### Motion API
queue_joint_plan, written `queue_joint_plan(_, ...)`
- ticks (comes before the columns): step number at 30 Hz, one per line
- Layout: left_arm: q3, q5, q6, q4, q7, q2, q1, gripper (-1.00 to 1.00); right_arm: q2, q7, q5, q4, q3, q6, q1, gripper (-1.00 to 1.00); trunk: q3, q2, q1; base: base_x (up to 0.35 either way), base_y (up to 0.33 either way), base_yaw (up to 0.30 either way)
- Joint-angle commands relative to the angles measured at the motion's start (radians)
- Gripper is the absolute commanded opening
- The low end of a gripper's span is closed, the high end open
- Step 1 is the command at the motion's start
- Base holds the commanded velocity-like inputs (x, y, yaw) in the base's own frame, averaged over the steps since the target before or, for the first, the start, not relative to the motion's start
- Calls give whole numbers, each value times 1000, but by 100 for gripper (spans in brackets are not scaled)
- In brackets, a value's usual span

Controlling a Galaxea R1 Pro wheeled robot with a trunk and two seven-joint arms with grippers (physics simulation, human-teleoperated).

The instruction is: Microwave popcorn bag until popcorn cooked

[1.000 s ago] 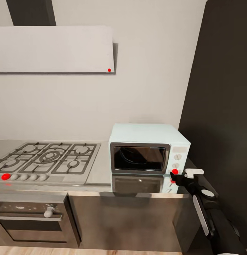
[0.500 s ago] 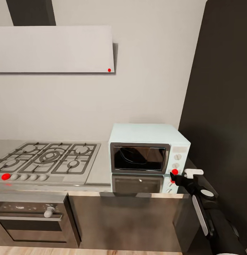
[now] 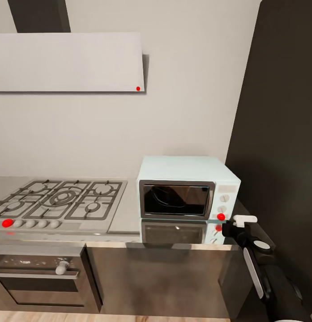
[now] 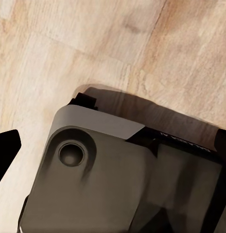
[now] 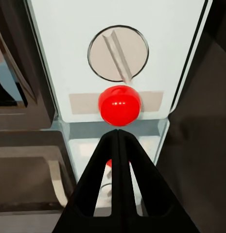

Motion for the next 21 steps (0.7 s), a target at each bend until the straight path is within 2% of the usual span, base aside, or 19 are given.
queue_joint_plan(1, -9, 8, -2, 0, 4, 0, -1, 100, 0, 8, 4, -1, -2, 5, -1, -100, -1, -1, 0, 0, 0, 0)
queue_joint_plan(11, -9, 8, -2, 0, 4, 0, 0, 100, -21, 14, 2, 8, 0, 28, -1, -100, -1, -1, 0, 0, -22, 0)
queue_joint_plan(21, -9, 8, -2, 0, 4, -2, -1, 100, -14, 10, 6, 7, 8, 31, -1, -100, -1, -1, 0, 0, -19, 0)
